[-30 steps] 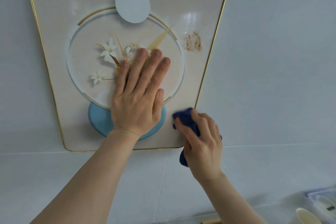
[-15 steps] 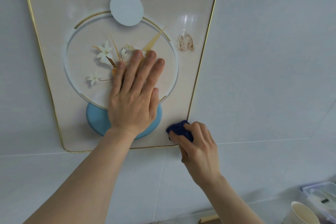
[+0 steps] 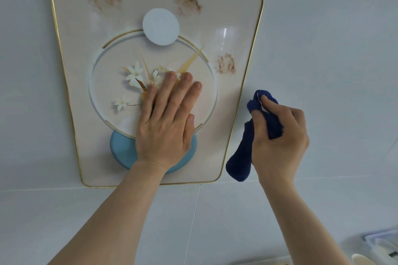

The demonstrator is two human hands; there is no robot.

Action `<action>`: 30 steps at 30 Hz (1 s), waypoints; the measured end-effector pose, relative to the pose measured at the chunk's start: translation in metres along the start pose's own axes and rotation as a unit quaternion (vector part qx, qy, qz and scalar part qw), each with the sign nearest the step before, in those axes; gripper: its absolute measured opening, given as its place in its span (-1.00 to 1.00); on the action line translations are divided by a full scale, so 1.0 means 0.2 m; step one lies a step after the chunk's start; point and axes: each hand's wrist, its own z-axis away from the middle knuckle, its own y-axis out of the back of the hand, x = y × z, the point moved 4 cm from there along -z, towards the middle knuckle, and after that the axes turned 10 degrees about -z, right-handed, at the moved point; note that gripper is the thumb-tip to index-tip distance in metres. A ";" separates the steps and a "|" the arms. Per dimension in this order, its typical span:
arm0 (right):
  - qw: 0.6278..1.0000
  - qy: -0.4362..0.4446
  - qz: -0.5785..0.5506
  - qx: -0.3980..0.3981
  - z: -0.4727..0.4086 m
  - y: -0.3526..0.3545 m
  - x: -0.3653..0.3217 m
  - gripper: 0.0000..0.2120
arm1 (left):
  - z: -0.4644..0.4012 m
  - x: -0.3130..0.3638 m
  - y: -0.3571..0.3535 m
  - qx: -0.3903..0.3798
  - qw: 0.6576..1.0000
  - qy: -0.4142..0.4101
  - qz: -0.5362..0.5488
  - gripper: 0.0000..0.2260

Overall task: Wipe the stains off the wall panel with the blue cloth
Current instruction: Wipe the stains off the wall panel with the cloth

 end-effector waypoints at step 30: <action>0.927 0.332 0.167 -0.048 -0.33 -0.31 -0.19 -0.63 | -0.26 -0.02 0.03 -0.039 0.998 -0.013 -0.054 -0.33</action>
